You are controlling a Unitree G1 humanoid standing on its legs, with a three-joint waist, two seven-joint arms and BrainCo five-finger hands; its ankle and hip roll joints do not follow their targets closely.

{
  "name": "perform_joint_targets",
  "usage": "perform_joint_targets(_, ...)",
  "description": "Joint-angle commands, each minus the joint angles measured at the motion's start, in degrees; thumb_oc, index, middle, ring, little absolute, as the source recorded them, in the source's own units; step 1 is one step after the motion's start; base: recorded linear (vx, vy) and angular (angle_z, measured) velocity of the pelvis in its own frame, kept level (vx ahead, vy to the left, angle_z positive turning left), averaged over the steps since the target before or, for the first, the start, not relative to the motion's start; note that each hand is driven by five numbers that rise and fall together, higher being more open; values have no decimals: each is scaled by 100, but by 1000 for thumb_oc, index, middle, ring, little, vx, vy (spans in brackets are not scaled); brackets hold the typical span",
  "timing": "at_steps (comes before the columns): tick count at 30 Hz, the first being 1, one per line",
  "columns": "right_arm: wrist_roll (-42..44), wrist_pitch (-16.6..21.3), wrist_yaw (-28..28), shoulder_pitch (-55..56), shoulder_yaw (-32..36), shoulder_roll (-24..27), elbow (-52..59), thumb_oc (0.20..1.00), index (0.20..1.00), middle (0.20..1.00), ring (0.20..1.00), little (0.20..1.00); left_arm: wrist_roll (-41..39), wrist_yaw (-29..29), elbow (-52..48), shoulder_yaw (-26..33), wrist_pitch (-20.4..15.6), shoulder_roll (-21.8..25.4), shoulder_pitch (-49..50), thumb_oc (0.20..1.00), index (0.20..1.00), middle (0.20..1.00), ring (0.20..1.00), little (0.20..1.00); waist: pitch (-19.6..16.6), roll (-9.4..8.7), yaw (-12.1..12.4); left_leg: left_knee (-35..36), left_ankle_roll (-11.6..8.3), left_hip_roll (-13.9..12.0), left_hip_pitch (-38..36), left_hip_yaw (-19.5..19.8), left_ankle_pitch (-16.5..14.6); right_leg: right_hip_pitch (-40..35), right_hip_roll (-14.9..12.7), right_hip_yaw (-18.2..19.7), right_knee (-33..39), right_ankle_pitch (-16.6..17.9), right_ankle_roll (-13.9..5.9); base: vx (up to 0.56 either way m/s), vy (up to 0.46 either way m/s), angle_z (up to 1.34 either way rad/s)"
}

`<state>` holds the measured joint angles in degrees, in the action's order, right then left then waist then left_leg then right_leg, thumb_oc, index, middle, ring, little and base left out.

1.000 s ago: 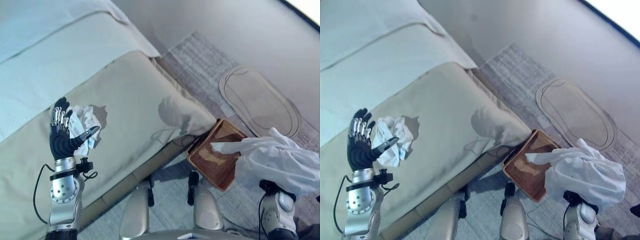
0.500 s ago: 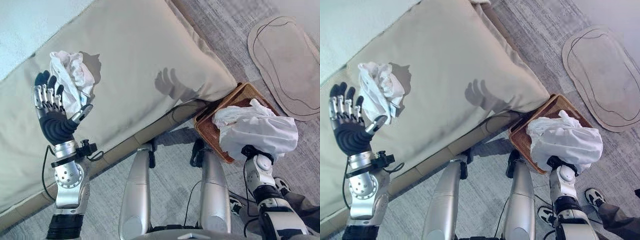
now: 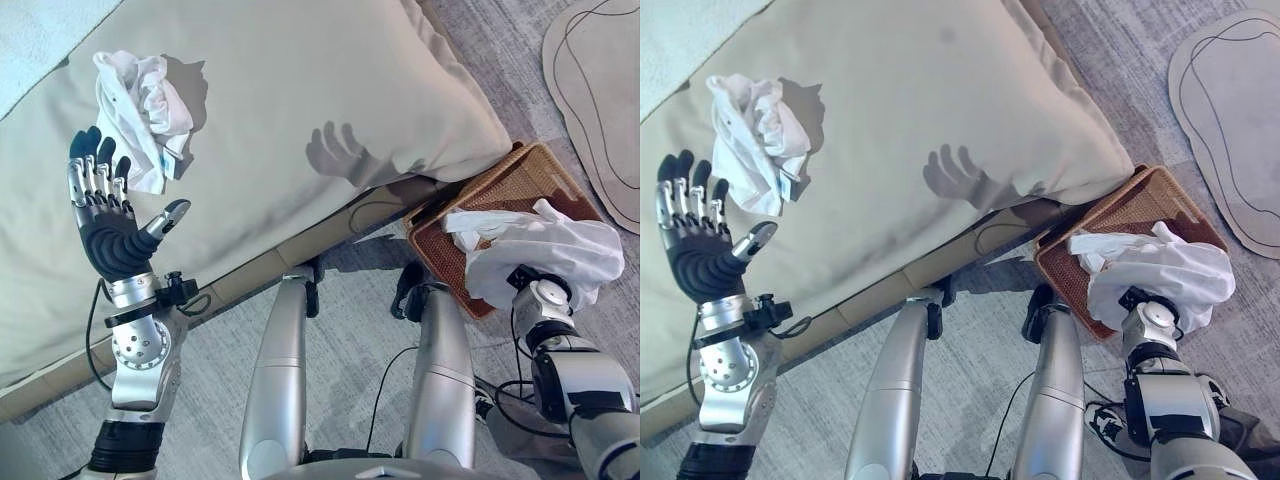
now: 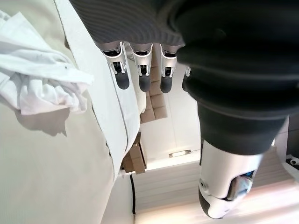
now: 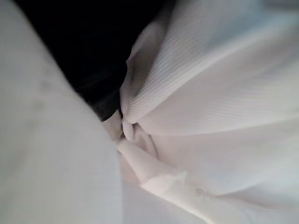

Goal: Pick up clothes into the bucket

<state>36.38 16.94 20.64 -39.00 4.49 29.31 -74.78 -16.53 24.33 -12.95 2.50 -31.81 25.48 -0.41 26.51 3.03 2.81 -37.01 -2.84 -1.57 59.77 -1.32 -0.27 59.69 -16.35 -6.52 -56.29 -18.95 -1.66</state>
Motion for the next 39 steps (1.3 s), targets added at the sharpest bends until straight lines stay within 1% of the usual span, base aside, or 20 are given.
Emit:
perform_joint_targets(1,-292,-46,74,90,-234,555,-319,200,200,200,200,200,17,63,-466,27,-233,-170,156,1000,1000,1000,1000,1000,-479,253,-136,-1100,226,49,252,5,-1139,238,29,464,731,975,-456,0,0,0)
perform_joint_targets(4,-421,-112,93,45,-254,618,-424,200,200,200,200,200,-10,49,-498,35,-228,-169,137,1000,1000,1000,1000,1000,-502,252,-141,-1116,232,73,284,2,-1142,275,26,472,712,967,-451,0,0,0)
perform_joint_targets(5,-515,-157,98,13,-269,641,-530,749,749,749,749,749,-38,41,-529,42,-214,-175,132,1000,1000,1000,1000,1000,-516,256,-133,-1100,238,78,284,10,-1138,285,22,471,721,963,-446,0,0,0)
perform_joint_targets(6,-556,-172,104,-14,-295,644,-545,1000,1000,1000,1000,1000,-37,37,-529,47,-211,-166,139,1000,1000,1000,1000,1000,-523,260,-126,-1082,242,77,280,9,-1132,288,22,464,728,961,-446,0,0,0)
perform_joint_targets(11,-1050,-297,194,-103,-524,657,-666,1000,1000,1000,1000,1000,-37,69,-591,103,-201,-142,102,1000,1000,1000,1000,1000,-573,238,-114,-1050,254,93,297,10,-1109,297,12,461,773,989,-447,0,0,0)
perform_joint_targets(14,-1854,-508,290,-200,-923,702,-763,1000,1000,1000,1000,1000,-33,73,-603,124,-184,-142,101,1000,1000,1000,1000,1000,-605,218,-111,-998,263,97,291,-4,-1087,303,13,459,795,1011,-445,-8,6,2)
perform_joint_targets(15,-1937,-557,313,-219,-963,684,-796,1000,1000,1000,1000,1000,-48,68,-612,127,-172,-151,93,1000,1000,1000,1000,1000,-615,216,-109,-992,265,100,294,-7,-1081,301,11,463,809,1018,-446,-8,5,3)
perform_joint_targets(19,-1962,-640,327,-181,-850,577,-939,1000,1000,1000,1000,1000,-66,30,-634,168,-144,-176,102,1000,1000,1000,1000,1000,-647,212,-101,-861,283,108,216,-24,-1053,243,0,433,932,1073,-469,0,0,0)
perform_joint_targets(24,-1776,-610,249,-81,-692,436,-931,1000,1000,1000,1000,1000,-81,10,-610,287,-157,-147,24,1000,1000,1000,1000,1000,-655,215,-99,-714,296,116,129,-50,-1013,175,-8,436,1072,1138,-496,0,0,0)
perform_joint_targets(27,-1991,-711,208,-52,-768,429,-1046,1000,1000,1000,1000,1000,-70,-3,-620,303,-148,-126,1,1000,1000,1000,1000,1000,-663,216,-86,-705,300,125,119,-52,-1007,161,-12,443,1080,1134,-495,0,0,0)
perform_joint_targets(33,-1942,-641,284,-50,-714,307,-951,1000,1000,1000,1000,1000,-24,12,-587,357,-98,-190,-4,1000,1000,1000,1000,1000,-689,198,-112,-682,307,95,99,-87,-1001,132,-20,422,1144,1168,-507,0,0,0)
perform_joint_targets(34,-1915,-590,323,-44,-716,253,-834,1000,1000,1000,1000,1000,-2,27,-561,378,-95,-186,6,1000,1000,1000,1000,1000,-690,189,-127,-629,307,83,53,-84,-985,94,-11,424,1198,1194,-513,0,0,0)
perform_joint_targets(36,-1751,-294,416,165,-686,61,-149,1000,1000,1000,1000,1000,175,137,-372,456,-63,-157,-21,1000,1000,1000,1000,1000,-682,151,-191,-539,301,53,-29,-91,-956,-13,5,396,1335,1239,-524,0,0,0)
perform_joint_targets(37,-1700,-91,447,306,-703,-54,370,1000,1000,1000,1000,1000,293,227,-216,523,-27,-159,-31,1000,1000,1000,1000,1000,-670,130,-230,-508,302,39,-66,-92,-948,-52,22,396,1388,1259,-533,9,8,-7)
perform_joint_targets(39,-1787,231,491,915,-657,-293,1887,1000,1000,1000,1000,1000,741,530,195,707,86,-78,-80,1000,1000,1000,1000,1000,-632,34,-352,-445,295,4,-185,-86,-938,-200,66,371,1503,1284,-545,10,6,-11)
